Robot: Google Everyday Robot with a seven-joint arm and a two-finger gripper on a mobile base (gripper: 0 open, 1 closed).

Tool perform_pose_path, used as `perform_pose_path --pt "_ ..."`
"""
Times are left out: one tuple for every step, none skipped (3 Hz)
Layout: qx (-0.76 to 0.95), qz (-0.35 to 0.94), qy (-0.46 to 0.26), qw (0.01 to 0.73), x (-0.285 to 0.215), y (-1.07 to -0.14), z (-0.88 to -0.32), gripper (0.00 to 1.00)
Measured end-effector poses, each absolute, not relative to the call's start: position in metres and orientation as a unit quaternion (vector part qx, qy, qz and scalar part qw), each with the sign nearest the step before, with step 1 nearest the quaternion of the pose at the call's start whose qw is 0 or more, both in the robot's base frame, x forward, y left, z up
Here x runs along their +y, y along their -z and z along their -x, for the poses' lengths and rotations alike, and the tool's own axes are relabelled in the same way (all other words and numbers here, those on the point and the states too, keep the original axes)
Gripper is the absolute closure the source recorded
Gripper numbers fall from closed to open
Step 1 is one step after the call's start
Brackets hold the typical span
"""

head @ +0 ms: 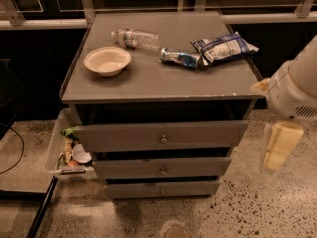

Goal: Open middle drawer

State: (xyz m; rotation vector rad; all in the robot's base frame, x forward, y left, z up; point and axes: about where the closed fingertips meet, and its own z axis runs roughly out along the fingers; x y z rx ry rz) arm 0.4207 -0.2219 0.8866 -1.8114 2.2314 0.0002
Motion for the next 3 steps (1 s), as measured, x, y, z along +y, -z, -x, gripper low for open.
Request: perform_pose_path --pt "0.755 0.641 -0.013 0.143 -0.231 -0.838 -0.411 0.0" --pt "0.725 0.669 -0.016 0.164 -0.239 -0.796 -0.411 0.0" --pt "0.725 0.669 -0.016 0.164 -0.239 -0.796 -0.411 0.0"
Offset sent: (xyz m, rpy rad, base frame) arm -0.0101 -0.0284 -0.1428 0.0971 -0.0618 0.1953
